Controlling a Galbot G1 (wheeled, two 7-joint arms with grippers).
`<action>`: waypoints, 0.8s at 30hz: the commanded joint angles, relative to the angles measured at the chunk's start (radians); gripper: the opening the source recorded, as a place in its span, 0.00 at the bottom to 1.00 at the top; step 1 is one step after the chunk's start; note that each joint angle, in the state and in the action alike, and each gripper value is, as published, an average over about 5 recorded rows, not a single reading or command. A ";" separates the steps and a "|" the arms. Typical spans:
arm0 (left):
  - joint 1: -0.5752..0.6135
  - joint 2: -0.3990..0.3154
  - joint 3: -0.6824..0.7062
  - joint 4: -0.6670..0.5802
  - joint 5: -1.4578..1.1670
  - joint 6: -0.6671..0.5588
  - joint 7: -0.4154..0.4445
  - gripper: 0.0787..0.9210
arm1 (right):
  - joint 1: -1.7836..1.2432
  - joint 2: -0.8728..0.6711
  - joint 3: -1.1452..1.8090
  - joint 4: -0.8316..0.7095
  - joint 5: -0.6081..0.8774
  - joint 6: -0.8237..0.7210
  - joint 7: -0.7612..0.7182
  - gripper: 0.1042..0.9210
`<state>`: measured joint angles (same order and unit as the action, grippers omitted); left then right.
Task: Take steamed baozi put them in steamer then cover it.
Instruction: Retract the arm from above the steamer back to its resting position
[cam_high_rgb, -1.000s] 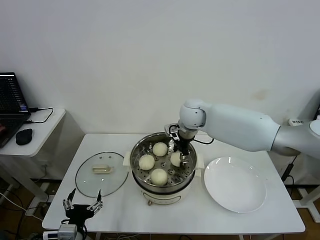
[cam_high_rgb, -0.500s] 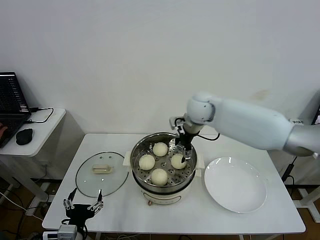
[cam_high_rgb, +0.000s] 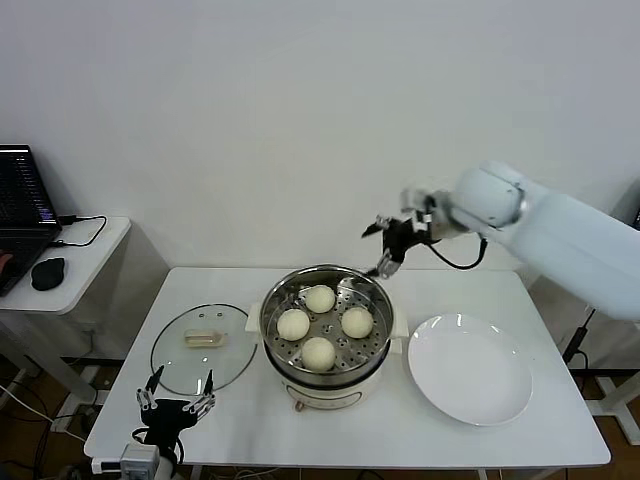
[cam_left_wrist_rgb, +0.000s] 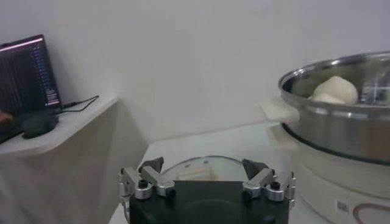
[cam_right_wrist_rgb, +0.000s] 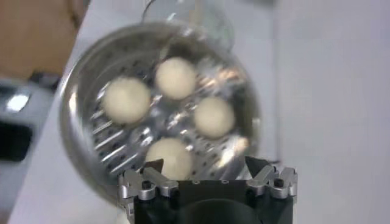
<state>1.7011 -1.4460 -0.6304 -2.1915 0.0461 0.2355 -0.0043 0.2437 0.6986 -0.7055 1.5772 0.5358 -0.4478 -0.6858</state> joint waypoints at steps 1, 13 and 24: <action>-0.033 0.016 0.026 0.038 -0.020 -0.063 -0.018 0.88 | -0.845 -0.071 1.000 0.114 0.103 0.099 0.487 0.88; -0.092 0.037 0.020 0.110 0.019 -0.070 -0.028 0.88 | -1.512 0.290 1.483 0.280 0.062 0.372 0.532 0.88; -0.180 0.136 0.017 0.252 0.640 -0.198 -0.054 0.88 | -1.796 0.475 1.518 0.315 0.060 0.490 0.606 0.88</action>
<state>1.5910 -1.3834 -0.6053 -2.0619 0.1498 0.1376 -0.0339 -1.1293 0.9829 0.5963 1.8231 0.5969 -0.0970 -0.1733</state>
